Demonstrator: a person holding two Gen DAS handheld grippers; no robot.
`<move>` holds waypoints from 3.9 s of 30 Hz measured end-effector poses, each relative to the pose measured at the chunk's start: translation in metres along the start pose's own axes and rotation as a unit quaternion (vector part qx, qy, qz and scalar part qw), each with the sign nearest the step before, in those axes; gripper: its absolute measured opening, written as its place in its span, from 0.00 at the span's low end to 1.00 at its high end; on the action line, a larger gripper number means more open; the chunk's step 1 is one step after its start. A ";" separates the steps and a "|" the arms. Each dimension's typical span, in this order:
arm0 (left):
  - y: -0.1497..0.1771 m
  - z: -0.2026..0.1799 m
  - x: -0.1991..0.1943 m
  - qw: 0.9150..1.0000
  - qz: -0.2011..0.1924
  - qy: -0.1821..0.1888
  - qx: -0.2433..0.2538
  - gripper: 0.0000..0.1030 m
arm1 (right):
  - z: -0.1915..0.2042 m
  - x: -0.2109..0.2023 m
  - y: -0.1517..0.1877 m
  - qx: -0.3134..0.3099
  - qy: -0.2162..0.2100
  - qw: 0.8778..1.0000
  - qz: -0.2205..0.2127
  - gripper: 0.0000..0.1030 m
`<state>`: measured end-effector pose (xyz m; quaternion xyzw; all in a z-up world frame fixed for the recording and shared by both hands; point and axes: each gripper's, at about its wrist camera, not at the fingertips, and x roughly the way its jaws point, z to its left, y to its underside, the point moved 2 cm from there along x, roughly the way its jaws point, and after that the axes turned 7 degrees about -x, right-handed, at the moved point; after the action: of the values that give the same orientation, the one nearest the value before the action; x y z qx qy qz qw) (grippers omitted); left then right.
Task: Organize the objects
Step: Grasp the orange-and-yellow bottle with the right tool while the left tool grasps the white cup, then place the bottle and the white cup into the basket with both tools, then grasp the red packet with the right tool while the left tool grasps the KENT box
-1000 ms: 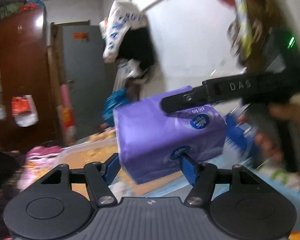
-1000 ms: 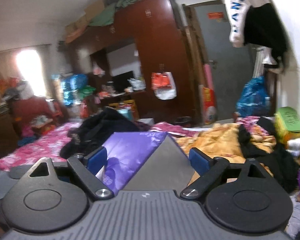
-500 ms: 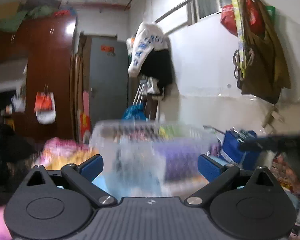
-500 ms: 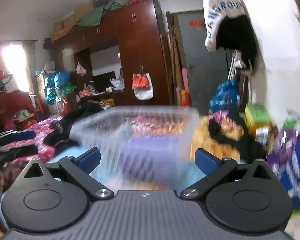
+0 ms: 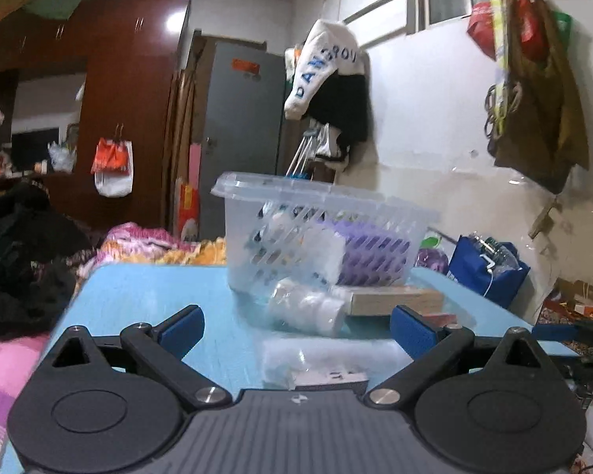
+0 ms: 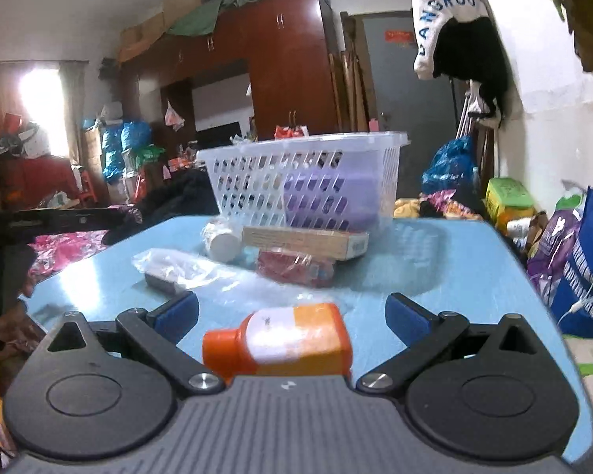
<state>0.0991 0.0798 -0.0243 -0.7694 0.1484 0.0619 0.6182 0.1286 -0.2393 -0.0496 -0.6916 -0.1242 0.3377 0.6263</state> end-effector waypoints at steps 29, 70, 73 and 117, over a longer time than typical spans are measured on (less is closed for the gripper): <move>-0.020 -0.030 0.133 0.981 0.169 -0.030 0.095 0.75 | 0.013 0.012 0.017 -0.039 -0.002 0.999 0.027 0.80; -0.168 -0.039 0.189 0.991 0.107 -0.073 0.029 0.75 | -0.059 0.160 -0.184 -0.028 0.044 0.998 0.022 0.80; -0.165 -0.036 0.189 0.991 0.108 -0.070 0.024 0.75 | -0.061 0.170 -0.182 -0.025 0.055 0.998 0.028 0.80; 0.029 -0.040 0.054 0.990 0.109 -0.082 0.042 0.99 | -0.003 0.092 -0.041 0.067 -0.003 0.991 0.114 0.97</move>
<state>0.1379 0.0268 -0.0575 -0.7144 0.1827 0.1858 0.6493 0.2092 -0.1797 -0.0389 -0.6568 -0.0237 0.4169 0.6279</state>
